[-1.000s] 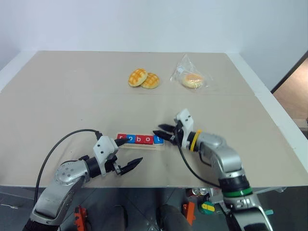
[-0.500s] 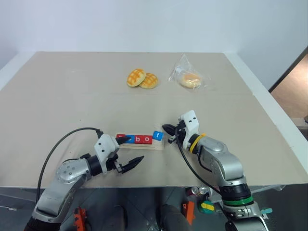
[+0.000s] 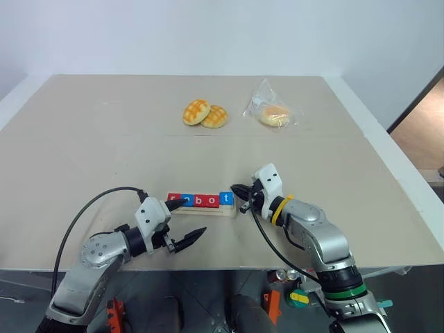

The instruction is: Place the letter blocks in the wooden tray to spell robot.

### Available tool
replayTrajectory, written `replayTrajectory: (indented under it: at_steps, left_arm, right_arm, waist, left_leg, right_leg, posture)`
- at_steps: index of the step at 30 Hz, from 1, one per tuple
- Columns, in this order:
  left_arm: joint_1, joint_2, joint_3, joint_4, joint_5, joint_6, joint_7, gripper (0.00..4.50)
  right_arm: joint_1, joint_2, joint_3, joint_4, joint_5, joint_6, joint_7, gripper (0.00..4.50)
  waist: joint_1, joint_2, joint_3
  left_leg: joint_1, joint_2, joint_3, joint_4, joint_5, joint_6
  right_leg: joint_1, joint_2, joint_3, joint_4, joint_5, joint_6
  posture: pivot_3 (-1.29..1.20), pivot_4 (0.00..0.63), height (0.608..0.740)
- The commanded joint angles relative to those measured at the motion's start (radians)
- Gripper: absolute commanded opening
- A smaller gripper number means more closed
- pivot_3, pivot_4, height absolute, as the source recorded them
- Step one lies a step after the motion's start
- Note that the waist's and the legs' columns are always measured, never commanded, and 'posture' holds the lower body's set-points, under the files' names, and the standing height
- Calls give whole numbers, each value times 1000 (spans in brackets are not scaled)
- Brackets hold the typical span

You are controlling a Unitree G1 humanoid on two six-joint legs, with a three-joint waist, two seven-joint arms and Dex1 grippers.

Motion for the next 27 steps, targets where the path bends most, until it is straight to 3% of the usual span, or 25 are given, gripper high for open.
replayTrajectory:
  at_steps: [1, 27]
  left_arm:
    - [-1, 4, 8, -6, 2, -27, -4, 4500]
    - [-42, -3, 10, 18, 7, -20, -3, 4500]
  right_arm:
    - [-23, -11, 6, -14, 0, -20, 13, 61]
    - [31, -16, 24, -105, 14, 24, 2, 61]
  waist:
    - [0, 0, 0]
    - [0, 0, 0]
  left_leg:
    - [0, 0, 0, 0, 0, 0]
    - [0, 0, 0, 0, 0, 0]
  right_leg:
    - [0, 0, 0, 0, 0, 0]
    - [0, 0, 0, 0, 0, 0]
  posture:
    - [0, 150, 740]
    - [0, 150, 740]
